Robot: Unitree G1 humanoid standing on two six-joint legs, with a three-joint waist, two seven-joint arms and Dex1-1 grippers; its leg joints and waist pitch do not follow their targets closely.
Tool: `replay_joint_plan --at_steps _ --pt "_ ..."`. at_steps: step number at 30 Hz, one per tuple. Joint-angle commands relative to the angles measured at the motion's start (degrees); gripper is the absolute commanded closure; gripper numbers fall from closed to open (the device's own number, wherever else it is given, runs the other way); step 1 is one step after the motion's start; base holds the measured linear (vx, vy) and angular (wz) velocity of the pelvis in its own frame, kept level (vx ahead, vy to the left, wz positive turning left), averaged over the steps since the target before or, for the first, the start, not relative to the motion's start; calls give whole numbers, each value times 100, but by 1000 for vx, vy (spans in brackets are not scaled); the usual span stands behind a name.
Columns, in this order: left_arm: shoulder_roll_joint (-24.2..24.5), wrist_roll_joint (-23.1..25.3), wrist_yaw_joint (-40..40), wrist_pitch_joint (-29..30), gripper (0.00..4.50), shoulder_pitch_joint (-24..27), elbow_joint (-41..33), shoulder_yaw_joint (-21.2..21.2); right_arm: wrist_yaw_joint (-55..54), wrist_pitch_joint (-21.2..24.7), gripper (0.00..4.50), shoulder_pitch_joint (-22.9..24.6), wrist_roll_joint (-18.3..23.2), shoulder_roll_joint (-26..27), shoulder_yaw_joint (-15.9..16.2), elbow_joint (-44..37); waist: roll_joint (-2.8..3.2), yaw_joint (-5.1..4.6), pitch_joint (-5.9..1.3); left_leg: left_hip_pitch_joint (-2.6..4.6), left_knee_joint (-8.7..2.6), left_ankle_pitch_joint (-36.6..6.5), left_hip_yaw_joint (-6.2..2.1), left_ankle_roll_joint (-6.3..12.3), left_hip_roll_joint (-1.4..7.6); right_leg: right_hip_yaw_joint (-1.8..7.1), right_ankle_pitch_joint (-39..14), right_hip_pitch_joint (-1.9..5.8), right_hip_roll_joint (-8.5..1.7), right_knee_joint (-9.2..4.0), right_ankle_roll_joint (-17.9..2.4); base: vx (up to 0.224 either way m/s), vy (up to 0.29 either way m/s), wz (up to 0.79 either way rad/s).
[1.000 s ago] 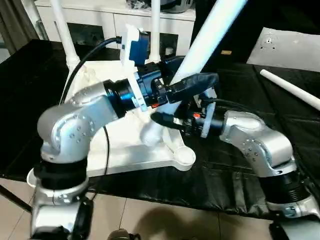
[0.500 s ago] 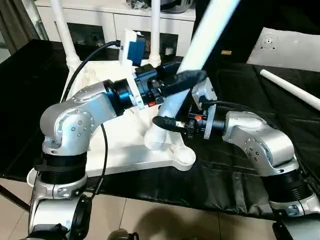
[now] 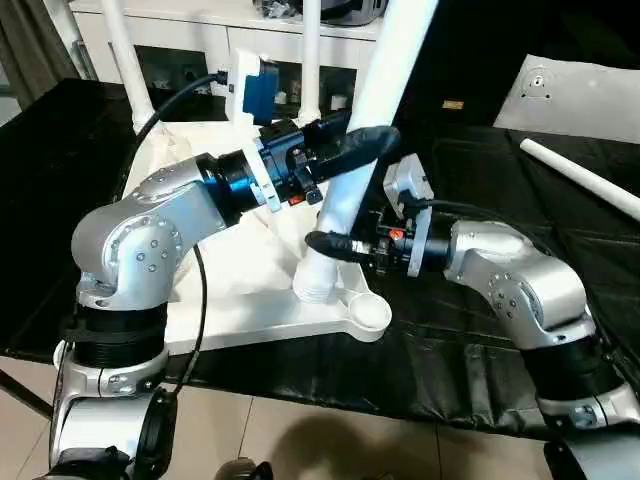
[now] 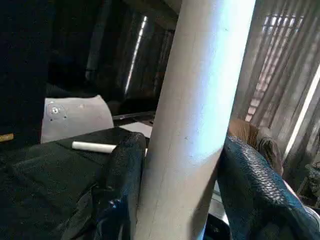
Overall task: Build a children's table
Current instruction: Pick table leg
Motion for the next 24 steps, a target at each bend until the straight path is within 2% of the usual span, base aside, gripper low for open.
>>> replay_joint_plan --at_steps 1,2,6,8,9,10,12,13,16,17,18,20,24 --pt "-22 29 114 -23 254 -81 51 -41 -18 -167 265 -157 -82 -43 -65 -29 -32 -8 -393 70 -455 -801 13 -46 208 266 -859 331 -335 -404 -1140 0 0 0" --pt "-23 29 117 -24 256 -83 53 -39 -17 -168 265 -159 -82 -44 -66 -27 -55 -8 -393 67 -453 -774 13 -31 207 266 -870 336 -338 -393 -1142 0 0 0" --pt "-45 63 325 -147 257 -136 118 141 -46 -132 265 -235 -79 1 -84 13 -19 -19 -387 75 -450 -787 18 -37 210 268 -927 321 -334 -405 -1127 0 0 0" --pt "-61 77 414 -186 258 -154 150 211 -78 -115 211 -259 -69 33 -97 23 -31 -21 -393 73 -446 -780 20 -38 206 267 -881 327 -334 -405 -1134 0 0 0" --pt "-84 117 513 -241 259 -173 185 268 -140 -136 197 -272 -84 64 -119 42 4 -27 -393 73 -447 -790 18 -54 207 267 -847 323 -326 -406 -1138 0 0 0" --pt "-92 140 564 -275 260 -179 198 291 -177 -150 194 -276 -96 81 -131 52 -12 -36 -391 68 -447 -799 15 -63 202 265 -821 329 -320 -405 -1130 0 0 0" --pt "-122 240 815 -350 262 -212 289 393 -334 -258 186 -268 -160 146 -183 92 -1 -33 -396 77 -447 -838 15 -86 204 266 -869 327 -328 -409 -1099 0 0 0" --pt "-127 279 896 -377 271 -229 326 418 -380 -293 163 -270 -180 164 -202 111 -5 -32 -399 78 -447 -817 15 -99 204 266 -848 326 -325 -404 -1093 0 0 0" --pt "-150 428 1313 -400 276 -322 479 563 -832 -595 150 -283 -358 329 -367 244 -15 -40 -406 79 -444 -748 17 -112 198 262 -734 318 -317 -392 -1108 0 0 0" --pt "-152 462 1406 -397 276 -339 505 590 -906 -634 150 -284 -373 364 -401 268 -8 -39 -403 82 -446 -752 19 -123 198 264 -730 315 -318 -391 -1110 0 0 0" --pt "-153 546 1598 -406 278 -353 521 614 -1029 -626 123 -275 -377 412 -462 263 -32 -43 -404 82 -446 -751 20 -116 198 264 -735 321 -314 -394 -1101 0 0 0" --pt "-171 596 1726 -415 278 -362 520 635 -1134 -572 113 -261 -359 455 -507 235 -30 -35 -402 77 -449 -694 16 -92 201 263 -727 329 -323 -387 -1087 0 0 0" --pt "-191 786 1996 -432 278 -350 370 560 -1877 -761 80 -142 -761 614 -551 105 -46 -35 -398 76 -454 -646 23 -142 208 267 -743 312 -327 -389 -1039 0 0 0"
